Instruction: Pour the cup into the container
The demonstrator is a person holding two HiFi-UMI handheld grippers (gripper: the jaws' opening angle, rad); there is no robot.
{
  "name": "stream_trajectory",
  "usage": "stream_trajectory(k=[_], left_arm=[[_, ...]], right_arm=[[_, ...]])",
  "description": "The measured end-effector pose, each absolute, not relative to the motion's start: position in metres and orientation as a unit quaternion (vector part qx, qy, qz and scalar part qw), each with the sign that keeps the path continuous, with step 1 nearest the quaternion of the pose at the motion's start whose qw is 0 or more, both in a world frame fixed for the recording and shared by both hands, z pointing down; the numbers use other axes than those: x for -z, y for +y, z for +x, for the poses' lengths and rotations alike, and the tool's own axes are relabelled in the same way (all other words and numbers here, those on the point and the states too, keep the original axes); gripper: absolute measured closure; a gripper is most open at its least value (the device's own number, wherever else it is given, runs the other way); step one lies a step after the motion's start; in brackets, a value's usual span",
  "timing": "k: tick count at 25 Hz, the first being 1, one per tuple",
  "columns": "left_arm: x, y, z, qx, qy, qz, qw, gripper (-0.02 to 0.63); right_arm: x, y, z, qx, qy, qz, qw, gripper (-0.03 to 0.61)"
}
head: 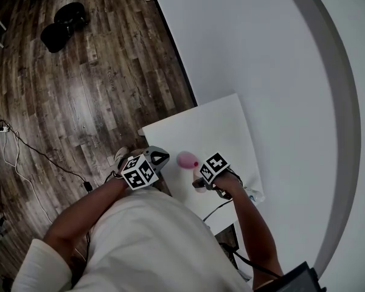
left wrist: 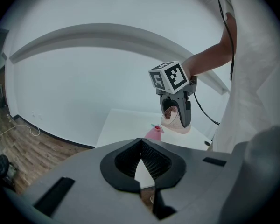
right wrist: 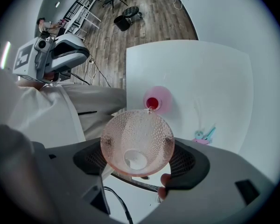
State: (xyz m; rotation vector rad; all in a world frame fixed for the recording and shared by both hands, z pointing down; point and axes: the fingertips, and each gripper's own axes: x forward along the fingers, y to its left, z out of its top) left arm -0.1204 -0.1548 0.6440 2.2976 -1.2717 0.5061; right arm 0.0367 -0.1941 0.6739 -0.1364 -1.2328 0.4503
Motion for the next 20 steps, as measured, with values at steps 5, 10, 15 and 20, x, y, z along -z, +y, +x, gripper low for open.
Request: stream_trajectory(k=[5, 10, 15, 20], left_arm=[[-0.6477, -0.1568, -0.1202, -0.184, -0.463, 0.836, 0.231, 0.603], [-0.647, -0.1557, -0.1231, -0.183, -0.465, 0.835, 0.232, 0.603], [-0.6491, -0.155, -0.1239, -0.182, -0.467, 0.834, 0.233, 0.603], [-0.6476, -0.1553, -0.124, -0.18, -0.466, 0.834, 0.234, 0.603]], right_arm=[[-0.6759, -0.1945, 0.0353, -0.208, -0.57, -0.068, 0.792, 0.196], [-0.674, -0.1928, 0.0324, -0.207, -0.566, -0.071, 0.795, 0.196], [-0.6743, -0.1928, 0.0322, -0.206, -0.562, -0.073, 0.798, 0.196], [-0.6709, -0.1936, 0.0297, -0.204, -0.56, -0.076, 0.799, 0.196]])
